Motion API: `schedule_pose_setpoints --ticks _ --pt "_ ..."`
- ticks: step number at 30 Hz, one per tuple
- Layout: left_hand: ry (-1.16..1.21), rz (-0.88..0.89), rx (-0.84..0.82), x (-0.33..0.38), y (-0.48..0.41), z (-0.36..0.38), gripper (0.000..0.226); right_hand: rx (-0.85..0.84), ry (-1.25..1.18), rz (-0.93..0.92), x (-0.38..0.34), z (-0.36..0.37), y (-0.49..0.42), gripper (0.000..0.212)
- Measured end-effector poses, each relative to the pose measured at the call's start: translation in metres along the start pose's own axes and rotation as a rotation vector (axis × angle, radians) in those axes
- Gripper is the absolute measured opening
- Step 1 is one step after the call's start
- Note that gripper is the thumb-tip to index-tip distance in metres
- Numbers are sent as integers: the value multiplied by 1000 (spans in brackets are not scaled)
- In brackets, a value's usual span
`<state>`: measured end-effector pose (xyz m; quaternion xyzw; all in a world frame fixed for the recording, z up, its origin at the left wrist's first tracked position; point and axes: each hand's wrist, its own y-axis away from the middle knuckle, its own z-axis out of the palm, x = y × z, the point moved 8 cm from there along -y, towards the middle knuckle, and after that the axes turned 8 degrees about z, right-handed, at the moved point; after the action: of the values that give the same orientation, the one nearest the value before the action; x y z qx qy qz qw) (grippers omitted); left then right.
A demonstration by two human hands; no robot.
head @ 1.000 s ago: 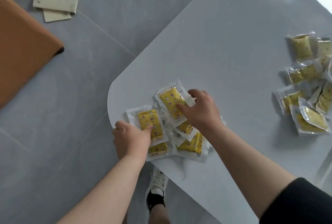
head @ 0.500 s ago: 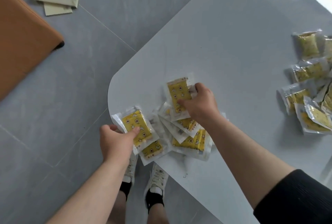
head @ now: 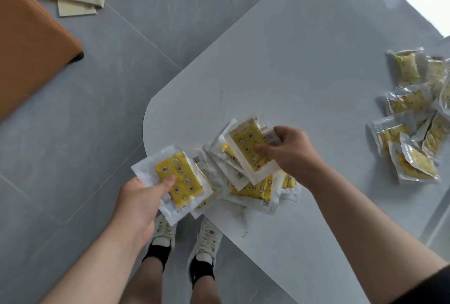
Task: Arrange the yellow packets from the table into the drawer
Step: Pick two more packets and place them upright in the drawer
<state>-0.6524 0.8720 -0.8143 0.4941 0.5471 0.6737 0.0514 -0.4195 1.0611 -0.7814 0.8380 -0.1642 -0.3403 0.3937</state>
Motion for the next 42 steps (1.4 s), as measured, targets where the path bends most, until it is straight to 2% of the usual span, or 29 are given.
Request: schedule_pose_setpoints --ticks 3,5,10,13,20,22,24,25,29,33,37,42 --pt "57 -115 36 -36 16 10 15 -11 127 -16 2 8 -1 15" --pt "56 -153 115 -54 19 14 27 4 180 -50 -1 13 -5 18" --pt "0 -67 282 -56 17 26 16 51 344 -118 -9 23 -14 44" --pt "-10 -28 328 -51 19 30 16 98 489 -166 -12 24 -16 49" --pt "-27 -89 378 -57 24 28 46 77 559 -92 -6 28 -16 75" --pt "-27 -94 379 -55 25 26 48 59 557 -62 -5 29 -18 69" --pt "-34 -80 348 -53 24 27 39 53 567 -68 -6 31 -19 43" --pt "-40 -69 331 -52 22 28 32 54 571 -79 -7 32 -18 36" --pt "-54 -38 309 -42 19 31 20 68 533 -108 -11 33 -15 36" --pt "-103 36 276 -28 14 35 25 70 453 -89 -10 33 -12 34" --pt "-168 95 223 -20 9 36 26 21 340 -14 -6 36 -9 49" --pt "-117 123 123 1 11 32 20 -74 -5 67 -1 31 -1 21"
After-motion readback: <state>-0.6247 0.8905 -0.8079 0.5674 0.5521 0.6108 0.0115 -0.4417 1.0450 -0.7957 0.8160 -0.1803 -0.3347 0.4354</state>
